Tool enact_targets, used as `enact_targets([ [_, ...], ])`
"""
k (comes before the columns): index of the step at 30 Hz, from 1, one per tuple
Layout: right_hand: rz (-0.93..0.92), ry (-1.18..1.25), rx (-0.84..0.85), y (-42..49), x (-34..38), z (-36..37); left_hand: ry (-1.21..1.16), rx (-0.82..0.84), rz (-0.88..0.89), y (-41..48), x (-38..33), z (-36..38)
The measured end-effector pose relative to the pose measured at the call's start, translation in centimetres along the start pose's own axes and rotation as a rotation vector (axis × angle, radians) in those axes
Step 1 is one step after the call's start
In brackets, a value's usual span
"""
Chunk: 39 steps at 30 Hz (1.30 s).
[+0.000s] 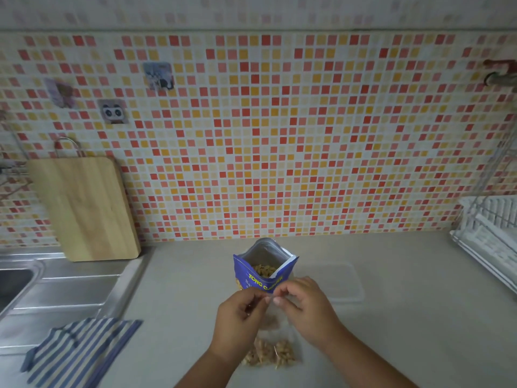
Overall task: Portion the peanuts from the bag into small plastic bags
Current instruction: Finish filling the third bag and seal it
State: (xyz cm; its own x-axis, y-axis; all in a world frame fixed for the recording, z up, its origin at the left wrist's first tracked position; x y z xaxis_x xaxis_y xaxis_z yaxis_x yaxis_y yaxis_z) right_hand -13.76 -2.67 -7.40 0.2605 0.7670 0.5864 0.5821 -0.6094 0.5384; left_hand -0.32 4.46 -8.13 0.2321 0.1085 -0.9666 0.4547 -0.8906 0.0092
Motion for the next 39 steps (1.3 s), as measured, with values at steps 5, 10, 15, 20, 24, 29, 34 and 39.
enact_targets([
  [5, -0.121, -0.122, -0.006, 1.0, 1.2, -0.1, 0.082, -0.039, 0.080, 0.1, -0.8, -0.2],
  [10, -0.080, -0.079, -0.027, 0.6, 1.4, -0.4, 0.067, -0.056, 0.109, 0.0, -0.7, -0.2],
  [15, 0.039, -0.078, -0.042, 0.4, 0.8, -1.4, 0.017, -0.070, 0.092, 0.5, -0.6, -0.7],
  [20, 0.097, -0.055, -0.042, 0.5, 0.9, -1.6, 0.025, -0.046, 0.047, 0.7, 0.0, -0.6],
  [24, 0.248, 0.130, -0.111, -0.2, -0.1, -1.8, -0.014, -0.038, 0.004, 1.0, 0.2, -0.7],
  [29, 0.318, 0.191, -0.106, -0.6, -0.9, -1.4, -0.057, -0.004, -0.048, 1.1, 0.5, -0.7],
  [34, 0.523, 0.514, -0.054, -1.7, -2.1, 0.4, -0.224, 0.043, -0.268, 1.2, 1.4, 0.0],
  [39, 0.753, 0.384, 0.075, -4.2, -5.1, 3.8, -0.161, 0.129, -0.459, 1.2, 4.2, 1.8],
])
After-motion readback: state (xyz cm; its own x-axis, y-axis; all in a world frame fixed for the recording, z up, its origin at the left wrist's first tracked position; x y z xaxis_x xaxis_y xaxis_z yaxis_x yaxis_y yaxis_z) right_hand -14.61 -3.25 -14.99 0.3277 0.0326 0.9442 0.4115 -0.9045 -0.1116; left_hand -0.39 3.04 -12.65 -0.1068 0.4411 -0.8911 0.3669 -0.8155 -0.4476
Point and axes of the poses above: each hand's wrist, its own y-axis towards the middle knuckle, its own z-axis out of the palm, x = y × z, the point moved 5 cm from there along y, towards the middle knuckle, and after that the axes turned 14 degrees about -z, right-handed, at the moved point
